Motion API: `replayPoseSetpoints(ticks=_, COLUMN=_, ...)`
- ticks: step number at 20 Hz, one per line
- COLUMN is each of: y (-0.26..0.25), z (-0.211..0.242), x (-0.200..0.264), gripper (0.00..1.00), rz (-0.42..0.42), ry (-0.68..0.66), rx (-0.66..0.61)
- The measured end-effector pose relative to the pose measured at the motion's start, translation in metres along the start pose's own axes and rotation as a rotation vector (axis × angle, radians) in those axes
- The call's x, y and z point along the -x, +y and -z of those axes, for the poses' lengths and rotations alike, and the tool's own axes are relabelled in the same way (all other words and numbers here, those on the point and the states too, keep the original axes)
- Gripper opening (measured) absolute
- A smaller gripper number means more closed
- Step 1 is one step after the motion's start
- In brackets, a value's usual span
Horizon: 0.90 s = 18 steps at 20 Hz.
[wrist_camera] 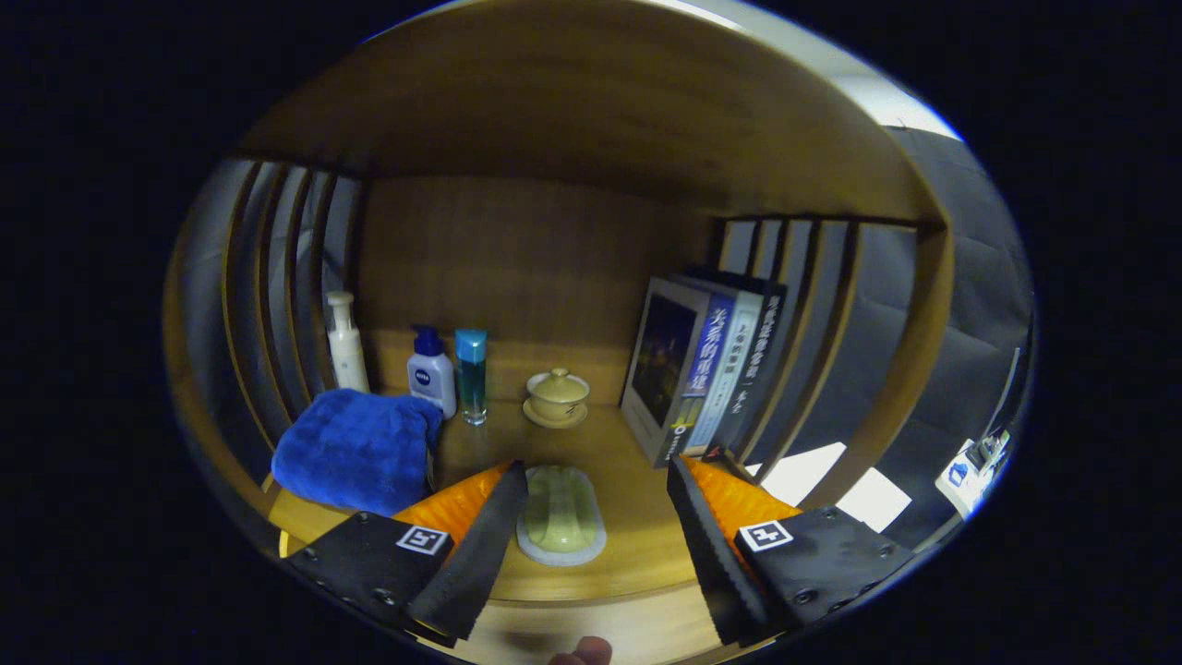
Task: Pull open the drawer, take out the items inside it, and place them on the countertop above the cabinet.
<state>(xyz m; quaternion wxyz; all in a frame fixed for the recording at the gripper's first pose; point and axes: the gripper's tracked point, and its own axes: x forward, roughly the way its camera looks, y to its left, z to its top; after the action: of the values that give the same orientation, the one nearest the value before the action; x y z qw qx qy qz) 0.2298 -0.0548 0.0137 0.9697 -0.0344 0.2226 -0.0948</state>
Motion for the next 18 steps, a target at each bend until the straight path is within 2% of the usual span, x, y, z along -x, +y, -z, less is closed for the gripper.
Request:
replayPoseSetpoints(ticks=4, y=-0.015, z=-0.008, x=0.046, gripper=0.98, rz=0.061, ry=-0.074, rx=0.047)
replayPoseSetpoints(ticks=10, y=-0.01, z=-0.014, x=0.109, gripper=0.99, rz=0.036, ry=-0.22, rx=0.033)
replayPoseSetpoints(ticks=16, y=-0.014, z=0.025, x=0.158, gripper=0.99, rz=0.029, ry=-0.232, rx=-0.021)
replayPoseSetpoints(ticks=18, y=-0.021, z=0.045, x=0.169, gripper=0.99, rz=0.054, ry=-0.213, rx=-0.028)
